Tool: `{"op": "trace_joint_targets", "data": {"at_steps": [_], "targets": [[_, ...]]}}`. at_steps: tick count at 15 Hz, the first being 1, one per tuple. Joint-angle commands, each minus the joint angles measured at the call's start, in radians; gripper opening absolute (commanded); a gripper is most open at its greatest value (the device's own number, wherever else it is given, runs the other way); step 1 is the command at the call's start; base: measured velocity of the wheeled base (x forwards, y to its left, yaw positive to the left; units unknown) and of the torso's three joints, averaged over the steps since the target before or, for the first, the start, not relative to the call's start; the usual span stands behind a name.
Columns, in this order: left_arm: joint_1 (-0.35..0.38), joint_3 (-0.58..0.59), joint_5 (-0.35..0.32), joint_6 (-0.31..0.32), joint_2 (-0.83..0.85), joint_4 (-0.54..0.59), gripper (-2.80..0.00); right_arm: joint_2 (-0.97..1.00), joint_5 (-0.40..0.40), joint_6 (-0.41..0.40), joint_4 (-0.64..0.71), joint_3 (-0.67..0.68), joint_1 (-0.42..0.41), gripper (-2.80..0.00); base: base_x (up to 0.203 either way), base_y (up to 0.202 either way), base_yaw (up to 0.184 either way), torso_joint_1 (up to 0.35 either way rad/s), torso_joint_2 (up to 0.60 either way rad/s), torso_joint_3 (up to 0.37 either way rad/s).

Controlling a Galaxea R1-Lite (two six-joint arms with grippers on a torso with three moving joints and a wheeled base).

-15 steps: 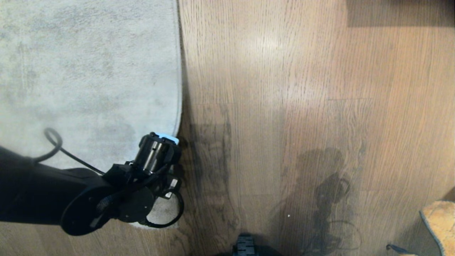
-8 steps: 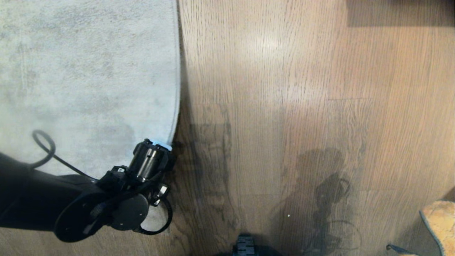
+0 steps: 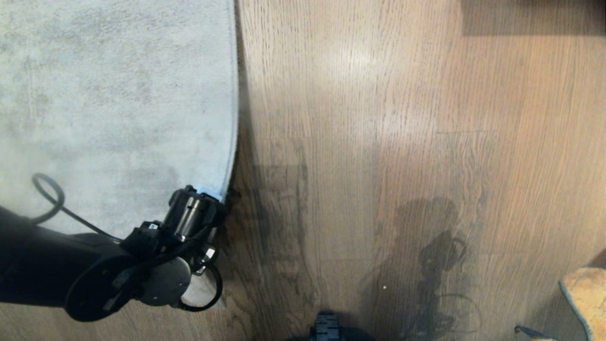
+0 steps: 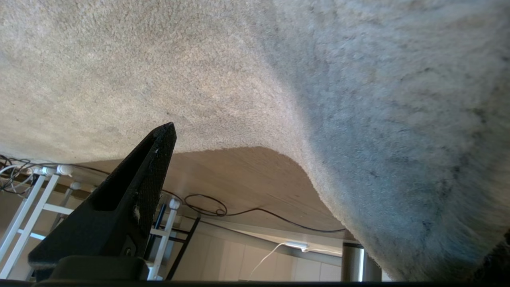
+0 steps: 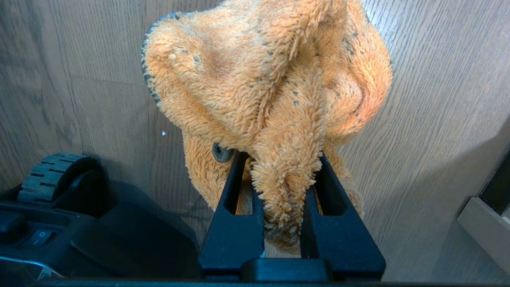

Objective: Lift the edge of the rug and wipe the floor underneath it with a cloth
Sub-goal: Lift up the carpet

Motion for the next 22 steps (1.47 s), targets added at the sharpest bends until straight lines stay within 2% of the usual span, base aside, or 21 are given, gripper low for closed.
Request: {"op": "trace_joint_targets", "data": {"at_steps": [1, 3, 4, 16, 22], "targets": [[-0.003, -0.001, 0.004, 0.000, 0.006, -0.003, 0.00, 0.001, 0.001, -0.001, 0.000, 0.000, 0.000, -2.80, 0.000, 0.000, 0.000, 0.000, 0.00, 0.000], [-0.006, 0.001, 0.004, 0.000, 0.006, -0.002, 0.00, 0.001, 0.001, 0.000, 0.000, 0.000, 0.000, -2.80, 0.000, 0.000, 0.000, 0.000, 0.00, 0.000], [-0.008, 0.001, 0.004, -0.001, 0.009, -0.003, -2.80, 0.001, 0.002, -0.001, 0.000, 0.000, 0.001, -2.80, 0.000, 0.000, 0.000, 0.000, 0.00, 0.000], [-0.023, -0.011, -0.006, -0.014, 0.035, -0.005, -2.80, 0.001, 0.001, -0.002, 0.000, 0.000, 0.001, -2.80, 0.000, 0.000, 0.000, 0.000, 0.00, 0.000], [-0.023, -0.011, -0.001, -0.008, 0.015, -0.045, -2.80, 0.001, 0.002, -0.001, 0.000, 0.000, 0.001, -2.80, 0.000, 0.000, 0.000, 0.000, 0.00, 0.000]]}}
